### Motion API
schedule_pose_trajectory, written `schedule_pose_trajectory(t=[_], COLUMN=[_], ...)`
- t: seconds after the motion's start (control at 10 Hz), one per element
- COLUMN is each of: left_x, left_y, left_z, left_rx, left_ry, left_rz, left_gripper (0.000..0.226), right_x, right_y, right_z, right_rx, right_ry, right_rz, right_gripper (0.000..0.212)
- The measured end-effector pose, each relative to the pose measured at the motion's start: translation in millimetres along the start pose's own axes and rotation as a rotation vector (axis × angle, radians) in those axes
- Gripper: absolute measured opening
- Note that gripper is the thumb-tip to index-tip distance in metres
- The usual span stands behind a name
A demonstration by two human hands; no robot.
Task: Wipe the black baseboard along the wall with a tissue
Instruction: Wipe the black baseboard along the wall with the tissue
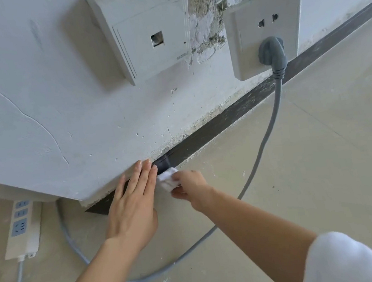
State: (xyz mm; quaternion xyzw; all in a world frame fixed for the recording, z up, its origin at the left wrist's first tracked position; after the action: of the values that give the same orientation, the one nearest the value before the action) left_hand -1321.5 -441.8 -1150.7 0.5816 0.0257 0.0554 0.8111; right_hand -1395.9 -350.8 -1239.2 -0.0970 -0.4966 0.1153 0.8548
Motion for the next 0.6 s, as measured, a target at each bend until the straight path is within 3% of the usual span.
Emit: schedule_pose_trajectory(t=[0.1,0.2,0.5,0.6], left_x=[-1,0,0,0], left_y=[3,5,3,4], left_z=[0,-1,0,1], left_rx=[0.006,0.027,0.010,-0.004], left_ry=[0.004,0.005,0.017,0.028], left_rz=[-0.005,-0.003,0.018,0.023], left_gripper=[0.090,0.088,0.084,0.086], right_x=[-13,-23,-21,6], right_y=[-6,11,88,89], right_z=[5,37,103,95], right_rx=[-0.006,-0.029,-0.242,-0.260], right_ry=[0.015,0.090,0.350,0.370], right_rz=[0.047,-0.037,-0.372,-0.444], right_gripper=[0.026,0.040,0.037,0.028])
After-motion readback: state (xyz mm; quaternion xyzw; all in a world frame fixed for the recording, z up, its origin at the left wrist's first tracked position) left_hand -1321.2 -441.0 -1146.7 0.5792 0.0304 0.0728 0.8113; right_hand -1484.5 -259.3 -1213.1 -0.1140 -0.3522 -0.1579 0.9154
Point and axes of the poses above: each hand's wrist, its own x-axis away from the middle knuckle, its own y-axis out of the back of the hand, z = x × y, the point moved 7 cm from there along -x, towards the middle knuckle, and after that the axes turned 10 degrees about -x, right-handed, at the moved point
